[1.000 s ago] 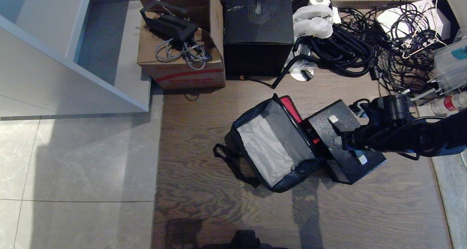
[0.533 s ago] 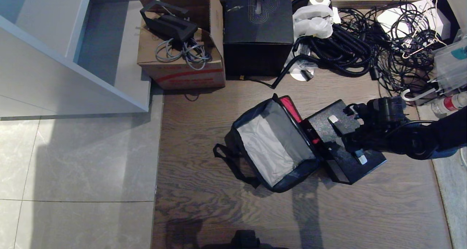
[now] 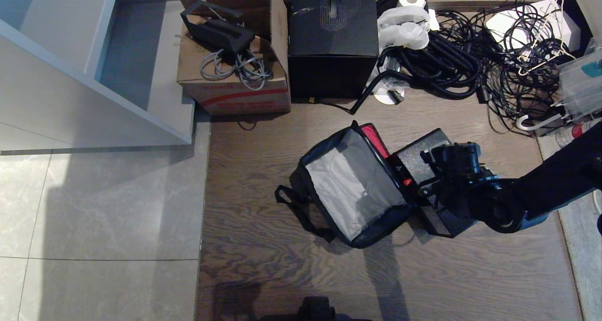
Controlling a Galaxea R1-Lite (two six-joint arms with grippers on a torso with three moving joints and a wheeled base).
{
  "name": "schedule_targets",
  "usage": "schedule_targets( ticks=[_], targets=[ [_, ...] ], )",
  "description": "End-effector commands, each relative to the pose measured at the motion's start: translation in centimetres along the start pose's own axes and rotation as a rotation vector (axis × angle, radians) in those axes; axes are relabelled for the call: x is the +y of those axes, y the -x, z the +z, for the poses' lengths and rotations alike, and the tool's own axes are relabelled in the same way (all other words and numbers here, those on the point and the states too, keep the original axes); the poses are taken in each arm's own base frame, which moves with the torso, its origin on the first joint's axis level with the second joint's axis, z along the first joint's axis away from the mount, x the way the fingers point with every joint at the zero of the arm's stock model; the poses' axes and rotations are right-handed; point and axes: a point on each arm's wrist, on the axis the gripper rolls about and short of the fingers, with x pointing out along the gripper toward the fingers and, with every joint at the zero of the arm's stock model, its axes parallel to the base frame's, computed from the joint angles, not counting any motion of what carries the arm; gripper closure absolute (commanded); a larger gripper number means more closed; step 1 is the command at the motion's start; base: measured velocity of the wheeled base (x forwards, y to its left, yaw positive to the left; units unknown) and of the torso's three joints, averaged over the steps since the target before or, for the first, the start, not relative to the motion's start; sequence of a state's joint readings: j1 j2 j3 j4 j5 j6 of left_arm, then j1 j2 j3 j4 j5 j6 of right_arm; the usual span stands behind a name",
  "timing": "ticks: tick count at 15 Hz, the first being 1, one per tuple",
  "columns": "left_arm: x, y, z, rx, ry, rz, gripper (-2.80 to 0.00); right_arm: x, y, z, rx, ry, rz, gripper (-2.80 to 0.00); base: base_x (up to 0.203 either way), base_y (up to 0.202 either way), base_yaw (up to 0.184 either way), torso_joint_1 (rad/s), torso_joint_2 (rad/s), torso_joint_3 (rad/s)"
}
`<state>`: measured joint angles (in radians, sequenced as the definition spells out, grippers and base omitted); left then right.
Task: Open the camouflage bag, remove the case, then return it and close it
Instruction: Grip the handle again
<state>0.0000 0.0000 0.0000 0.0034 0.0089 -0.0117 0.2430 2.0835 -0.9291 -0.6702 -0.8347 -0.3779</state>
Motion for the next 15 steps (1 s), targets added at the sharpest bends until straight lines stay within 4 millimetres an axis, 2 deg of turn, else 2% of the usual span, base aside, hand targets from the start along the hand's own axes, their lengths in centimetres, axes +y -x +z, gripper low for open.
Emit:
schedule_targets(
  ticks=[1,6,10,15],
  targets=[
    [0.0,0.0,0.0,0.0,0.001,0.0,0.0,1.9,-0.4,-0.7,-0.002,0.019,0.005,-2.8,0.0,0.0,0.0,0.0,0.0,0.0],
    [0.0,0.0,0.0,0.0,0.001,0.0,0.0,3.6,-2.0,0.1,-0.023,0.007,-0.055,-2.8,0.0,0.0,0.0,0.0,0.0,0.0],
    [0.0,0.0,0.0,0.0,0.001,0.0,0.0,3.0,-3.7,0.0,-0.02,0.046,-0.097,-2.8,0.0,0.0,0.0,0.0,0.0,0.0],
    [0.0,0.0,0.0,0.0,0.001,0.0,0.0,1.0,-6.5,0.4,-0.017,0.06,-0.18,-2.8,0.0,0.0,0.0,0.0,0.0,0.0]
  ],
)
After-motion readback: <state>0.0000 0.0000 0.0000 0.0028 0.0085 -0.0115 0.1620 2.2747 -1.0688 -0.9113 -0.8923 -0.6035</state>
